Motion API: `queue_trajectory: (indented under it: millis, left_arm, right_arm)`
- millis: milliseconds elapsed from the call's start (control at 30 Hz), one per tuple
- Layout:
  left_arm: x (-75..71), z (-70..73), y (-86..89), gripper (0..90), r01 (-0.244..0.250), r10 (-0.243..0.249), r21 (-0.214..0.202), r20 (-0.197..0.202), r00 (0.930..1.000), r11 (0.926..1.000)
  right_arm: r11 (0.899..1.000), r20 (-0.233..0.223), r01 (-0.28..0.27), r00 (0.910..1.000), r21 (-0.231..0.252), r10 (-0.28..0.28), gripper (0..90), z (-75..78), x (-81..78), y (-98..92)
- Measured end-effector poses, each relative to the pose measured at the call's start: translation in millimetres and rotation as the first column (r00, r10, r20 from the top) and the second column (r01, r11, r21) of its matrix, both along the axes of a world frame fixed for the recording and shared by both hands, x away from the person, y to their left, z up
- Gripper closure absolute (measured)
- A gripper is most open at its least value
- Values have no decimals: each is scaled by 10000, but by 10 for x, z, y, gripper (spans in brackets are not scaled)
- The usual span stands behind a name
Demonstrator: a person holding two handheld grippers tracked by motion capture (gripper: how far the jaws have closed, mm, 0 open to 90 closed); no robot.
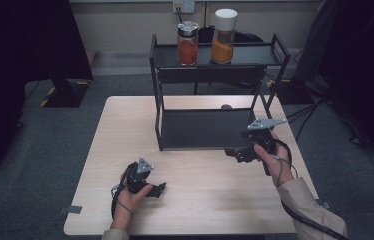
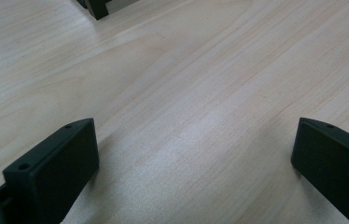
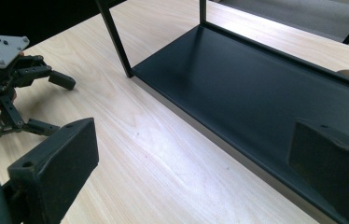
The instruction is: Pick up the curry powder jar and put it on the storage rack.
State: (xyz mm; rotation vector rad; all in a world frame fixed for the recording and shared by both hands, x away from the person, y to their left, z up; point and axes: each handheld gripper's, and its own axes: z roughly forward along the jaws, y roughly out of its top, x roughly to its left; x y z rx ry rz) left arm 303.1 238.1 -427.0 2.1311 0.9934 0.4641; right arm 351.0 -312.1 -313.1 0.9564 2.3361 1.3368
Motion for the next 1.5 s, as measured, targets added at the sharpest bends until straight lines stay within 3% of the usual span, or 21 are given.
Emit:
queue_trajectory:
  millis: [1500]
  left_arm:
    - [0, 0, 0, 0, 2, -2, -1, 0, 10000, 10000]
  right_arm:
    - [9999, -517, -16, 9987, -161, 8, 10, -416, -166, -282]
